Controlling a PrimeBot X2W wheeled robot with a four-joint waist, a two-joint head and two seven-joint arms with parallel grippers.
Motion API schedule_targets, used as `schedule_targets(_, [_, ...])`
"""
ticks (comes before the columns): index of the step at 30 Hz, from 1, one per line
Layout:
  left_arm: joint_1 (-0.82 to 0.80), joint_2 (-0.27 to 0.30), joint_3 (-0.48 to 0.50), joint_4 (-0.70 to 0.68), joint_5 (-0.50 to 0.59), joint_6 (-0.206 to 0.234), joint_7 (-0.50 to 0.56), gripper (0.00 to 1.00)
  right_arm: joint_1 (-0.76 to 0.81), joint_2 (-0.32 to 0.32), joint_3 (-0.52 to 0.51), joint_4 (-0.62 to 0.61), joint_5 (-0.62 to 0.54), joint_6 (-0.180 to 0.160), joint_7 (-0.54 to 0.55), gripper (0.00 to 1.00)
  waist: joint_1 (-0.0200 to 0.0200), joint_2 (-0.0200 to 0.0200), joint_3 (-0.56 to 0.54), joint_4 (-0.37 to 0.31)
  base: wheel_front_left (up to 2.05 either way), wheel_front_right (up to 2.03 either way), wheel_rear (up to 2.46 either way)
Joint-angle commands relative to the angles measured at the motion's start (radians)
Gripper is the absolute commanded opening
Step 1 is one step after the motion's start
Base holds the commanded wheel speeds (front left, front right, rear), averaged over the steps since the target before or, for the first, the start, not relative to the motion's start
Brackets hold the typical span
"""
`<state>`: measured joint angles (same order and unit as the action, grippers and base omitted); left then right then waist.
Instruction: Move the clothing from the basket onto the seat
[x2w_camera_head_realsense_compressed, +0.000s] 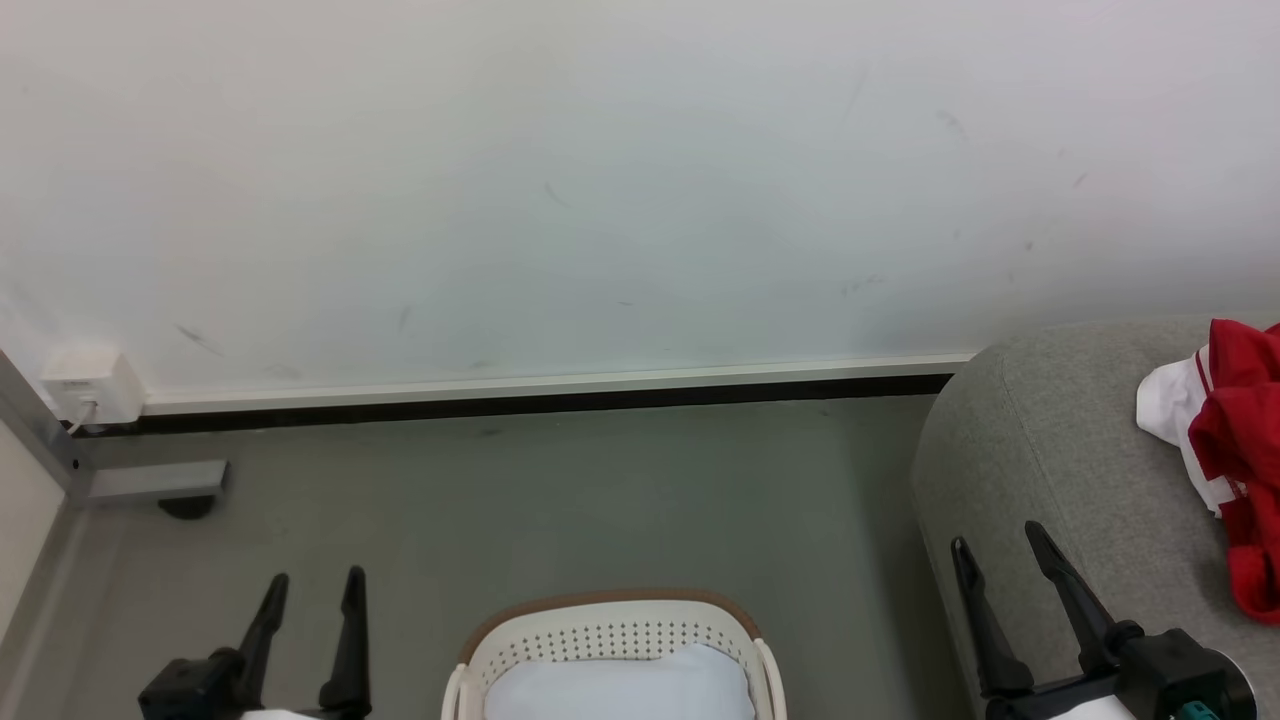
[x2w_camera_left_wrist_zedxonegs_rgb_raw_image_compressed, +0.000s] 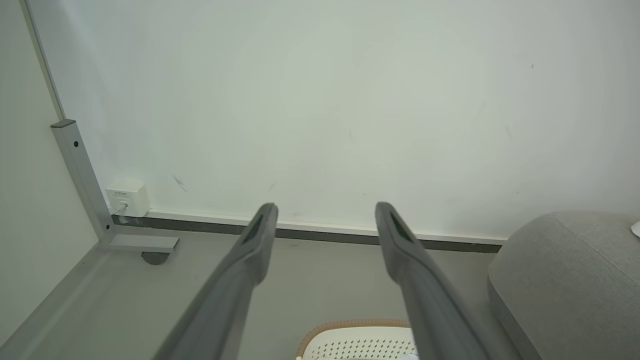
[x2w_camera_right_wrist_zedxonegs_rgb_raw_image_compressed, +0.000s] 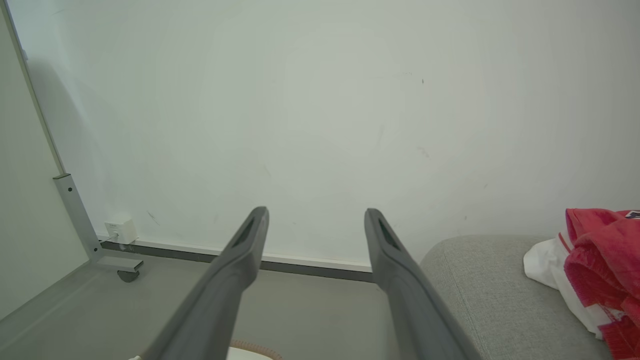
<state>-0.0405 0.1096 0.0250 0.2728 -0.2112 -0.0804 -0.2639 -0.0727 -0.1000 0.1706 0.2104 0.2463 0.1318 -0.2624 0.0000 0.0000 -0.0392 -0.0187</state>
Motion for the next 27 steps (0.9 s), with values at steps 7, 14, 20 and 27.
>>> schedule_targets(7, [-0.008,-0.015,0.025,0.015,0.027,-0.023,-0.001,1.00,-0.010,0.008,-0.002,0.009,0.000,-0.002,-0.003,1.00,0.0000,0.0000,0.001,0.001,0.00,0.00,0.00])
schedule_targets(14, [-0.012,-0.025,0.045,0.022,0.044,-0.033,-0.001,1.00,-0.019,0.010,-0.007,0.011,0.007,-0.002,-0.003,1.00,0.0000,0.0000,0.001,0.000,0.00,0.00,0.00])
schedule_targets(20, [-0.014,-0.035,0.050,0.019,0.034,-0.043,-0.001,1.00,-0.020,0.010,-0.004,0.013,0.009,-0.002,-0.003,1.00,0.0000,0.0000,0.001,0.001,0.00,0.00,0.00])
schedule_targets(27, [-0.009,-0.043,0.058,0.051,-0.028,-0.043,0.029,0.00,0.010,0.013,-0.009,0.027,0.066,0.000,0.016,0.00,0.0000,0.0000,0.002,0.001,0.00,0.00,0.00])
